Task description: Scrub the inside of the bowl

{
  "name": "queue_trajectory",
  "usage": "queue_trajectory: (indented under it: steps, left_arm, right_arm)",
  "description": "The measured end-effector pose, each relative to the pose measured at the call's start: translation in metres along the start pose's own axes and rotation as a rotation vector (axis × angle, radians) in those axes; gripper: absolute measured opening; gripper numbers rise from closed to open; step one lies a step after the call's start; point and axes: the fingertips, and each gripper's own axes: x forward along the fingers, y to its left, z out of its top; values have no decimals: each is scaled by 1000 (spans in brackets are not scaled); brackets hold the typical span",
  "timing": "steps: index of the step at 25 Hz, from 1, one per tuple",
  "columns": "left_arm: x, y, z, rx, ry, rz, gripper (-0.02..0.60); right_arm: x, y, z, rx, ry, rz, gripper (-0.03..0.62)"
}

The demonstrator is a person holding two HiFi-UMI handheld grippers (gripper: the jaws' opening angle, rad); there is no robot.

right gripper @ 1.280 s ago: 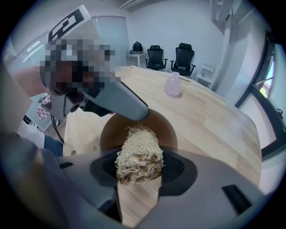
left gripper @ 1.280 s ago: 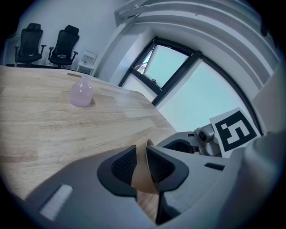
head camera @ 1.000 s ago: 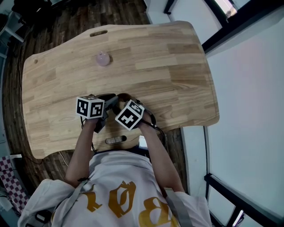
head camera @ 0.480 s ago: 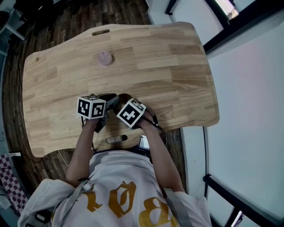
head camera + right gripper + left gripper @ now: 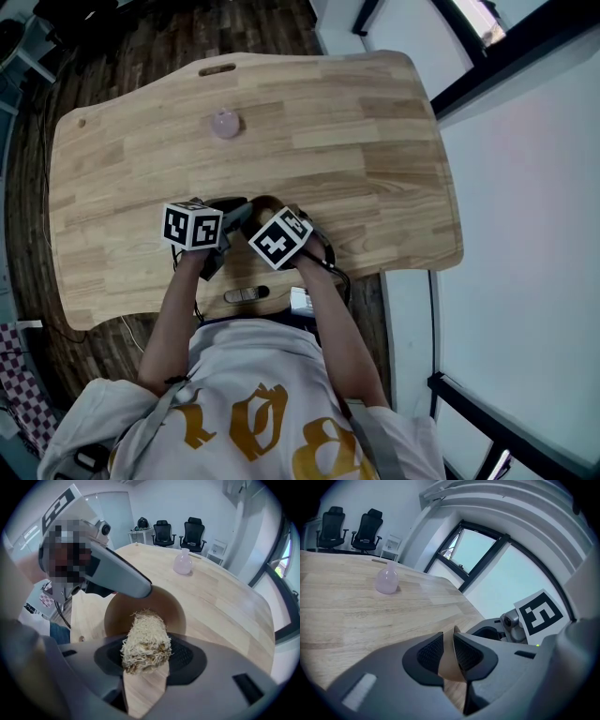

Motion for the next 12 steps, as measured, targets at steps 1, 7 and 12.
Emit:
queue_trajectory:
  steps: [1,7,12]
  left_arm:
    - [0,0,0,-2,-1,-1,61]
    - [3,-3,0,-3,8,-9,61]
    - [5,0,0,-13,-4,-1,61]
  right_arm:
    - [-1,-1,3,-6,-12,-14,193]
    - [-1,3,13,-57,-77,-14,193]
    - [0,11,15,-71,-90,33,193]
